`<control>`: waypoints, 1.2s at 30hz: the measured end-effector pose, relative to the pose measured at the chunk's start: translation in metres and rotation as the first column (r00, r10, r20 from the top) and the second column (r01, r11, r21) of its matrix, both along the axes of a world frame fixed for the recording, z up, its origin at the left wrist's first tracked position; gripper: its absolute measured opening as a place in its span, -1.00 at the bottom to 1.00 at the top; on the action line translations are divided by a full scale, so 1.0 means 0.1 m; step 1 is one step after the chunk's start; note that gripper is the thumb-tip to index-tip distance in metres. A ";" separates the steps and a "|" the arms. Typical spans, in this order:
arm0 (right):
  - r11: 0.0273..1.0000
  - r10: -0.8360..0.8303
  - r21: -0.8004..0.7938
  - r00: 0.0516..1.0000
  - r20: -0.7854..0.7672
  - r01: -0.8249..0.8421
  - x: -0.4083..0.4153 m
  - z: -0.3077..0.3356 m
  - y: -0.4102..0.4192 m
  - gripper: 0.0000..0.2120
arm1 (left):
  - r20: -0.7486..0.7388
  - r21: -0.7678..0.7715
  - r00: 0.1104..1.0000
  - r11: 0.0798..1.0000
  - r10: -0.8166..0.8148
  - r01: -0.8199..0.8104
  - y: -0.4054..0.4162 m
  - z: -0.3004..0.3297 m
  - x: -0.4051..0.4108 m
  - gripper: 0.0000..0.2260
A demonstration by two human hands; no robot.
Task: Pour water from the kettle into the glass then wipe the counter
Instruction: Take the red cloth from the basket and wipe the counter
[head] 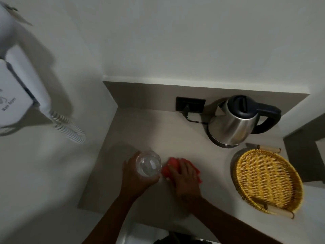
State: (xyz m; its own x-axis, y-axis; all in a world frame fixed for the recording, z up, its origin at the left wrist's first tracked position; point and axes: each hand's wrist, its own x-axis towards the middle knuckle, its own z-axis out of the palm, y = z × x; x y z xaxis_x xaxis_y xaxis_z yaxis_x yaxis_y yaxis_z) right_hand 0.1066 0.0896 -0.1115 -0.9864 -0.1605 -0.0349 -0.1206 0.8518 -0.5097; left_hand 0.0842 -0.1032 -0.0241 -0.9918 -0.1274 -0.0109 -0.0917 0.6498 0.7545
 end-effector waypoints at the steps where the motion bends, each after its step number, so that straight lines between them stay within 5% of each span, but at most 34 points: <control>1: 1.000 0.030 0.004 0.999 -0.031 -0.030 -0.19 0.03 -0.12 -0.53 | -0.007 -0.010 1.000 1.000 0.001 -0.002 -0.01 0.01 0.02 -0.35; 7: 0.982 -0.088 0.168 0.996 0.012 0.085 -1.06 0.14 0.05 -0.48 | 0.006 0.017 1.000 1.000 0.010 -0.010 -0.04 -0.01 0.10 -0.31; 13: 0.940 -0.259 0.229 0.966 -0.004 0.253 -0.35 0.02 0.87 -0.44 | 0.007 0.103 0.999 0.994 -0.034 0.033 0.27 -0.13 -0.08 -0.41; 23: 0.923 -0.289 0.266 0.957 0.004 0.278 -0.17 0.19 0.84 -0.47 | -0.083 0.166 0.970 0.957 -0.227 0.238 0.83 -0.46 -0.59 -0.28; 31: 0.945 -0.268 0.218 0.959 0.097 0.242 -0.22 0.26 0.85 -0.50 | -0.059 0.185 0.969 0.951 -0.241 0.248 0.93 -0.60 -0.58 -0.29; 36: 0.940 -0.342 0.007 0.937 0.066 0.342 -0.21 0.43 0.98 -0.54 | -0.049 0.183 0.969 0.951 -0.244 0.249 0.95 -0.62 -0.60 -0.27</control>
